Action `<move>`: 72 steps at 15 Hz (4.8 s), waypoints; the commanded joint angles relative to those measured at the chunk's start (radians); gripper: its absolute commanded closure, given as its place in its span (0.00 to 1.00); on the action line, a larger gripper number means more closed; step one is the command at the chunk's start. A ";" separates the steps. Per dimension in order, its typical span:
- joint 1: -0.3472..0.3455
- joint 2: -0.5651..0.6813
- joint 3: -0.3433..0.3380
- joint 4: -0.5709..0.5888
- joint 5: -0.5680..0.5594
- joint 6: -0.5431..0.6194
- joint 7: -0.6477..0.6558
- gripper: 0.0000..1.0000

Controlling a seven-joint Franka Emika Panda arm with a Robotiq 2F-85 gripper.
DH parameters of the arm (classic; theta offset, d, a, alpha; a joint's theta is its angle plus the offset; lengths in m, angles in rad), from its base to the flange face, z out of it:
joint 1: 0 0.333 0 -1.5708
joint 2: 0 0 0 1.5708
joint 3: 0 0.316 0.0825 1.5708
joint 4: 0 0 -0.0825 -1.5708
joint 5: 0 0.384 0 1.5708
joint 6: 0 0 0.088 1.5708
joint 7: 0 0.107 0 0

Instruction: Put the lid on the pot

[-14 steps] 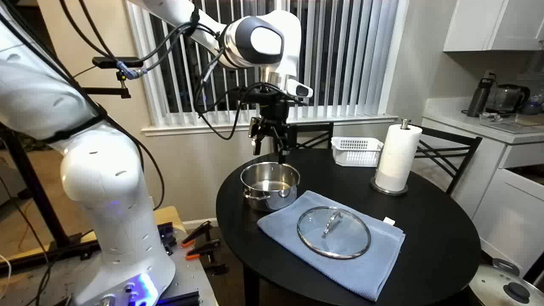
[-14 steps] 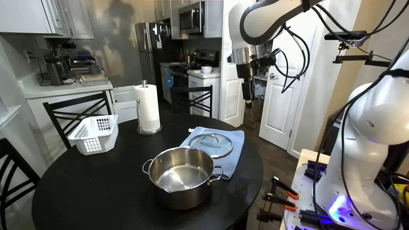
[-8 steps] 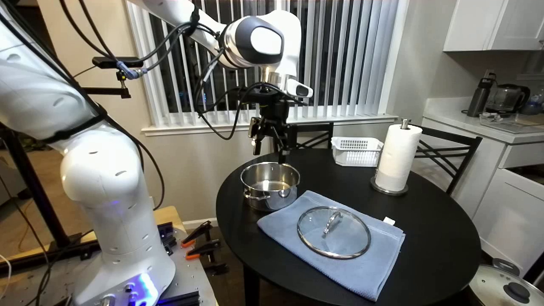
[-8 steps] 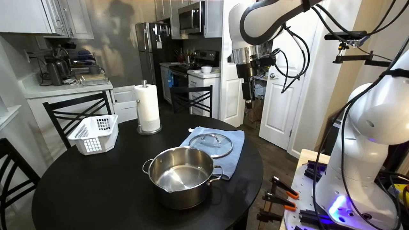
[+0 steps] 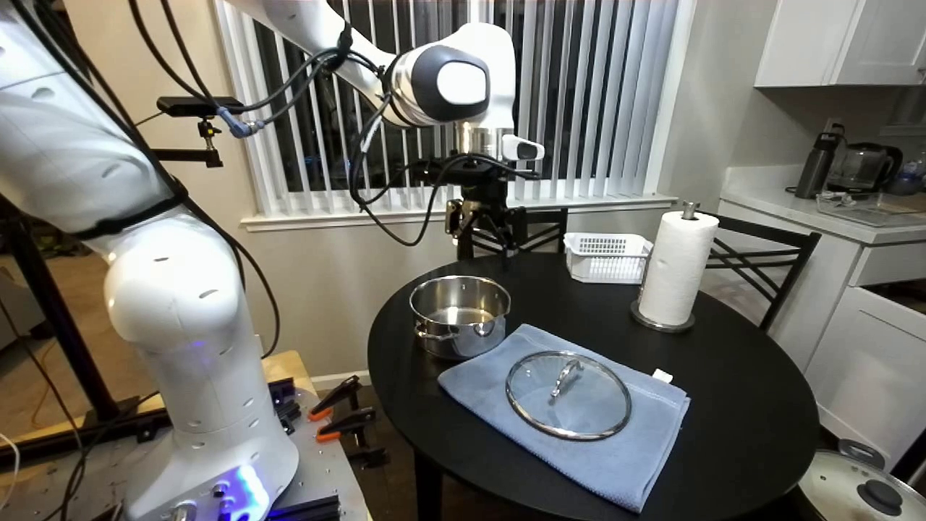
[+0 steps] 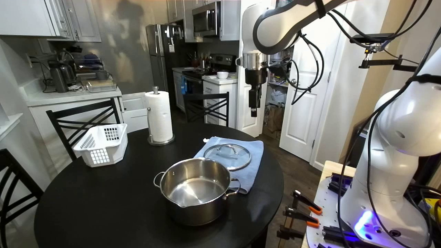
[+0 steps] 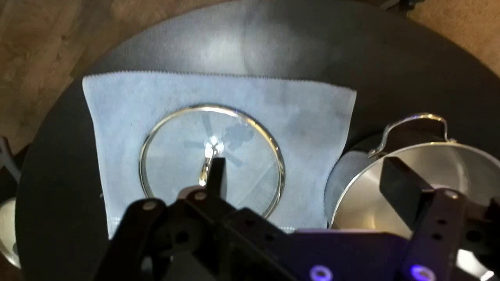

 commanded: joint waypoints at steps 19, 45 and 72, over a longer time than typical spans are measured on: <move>-0.061 0.486 -0.001 0.219 0.223 0.282 -0.279 0.00; -0.252 0.936 0.082 0.541 0.220 0.351 -0.349 0.00; -0.291 1.006 0.109 0.608 0.223 0.316 -0.347 0.00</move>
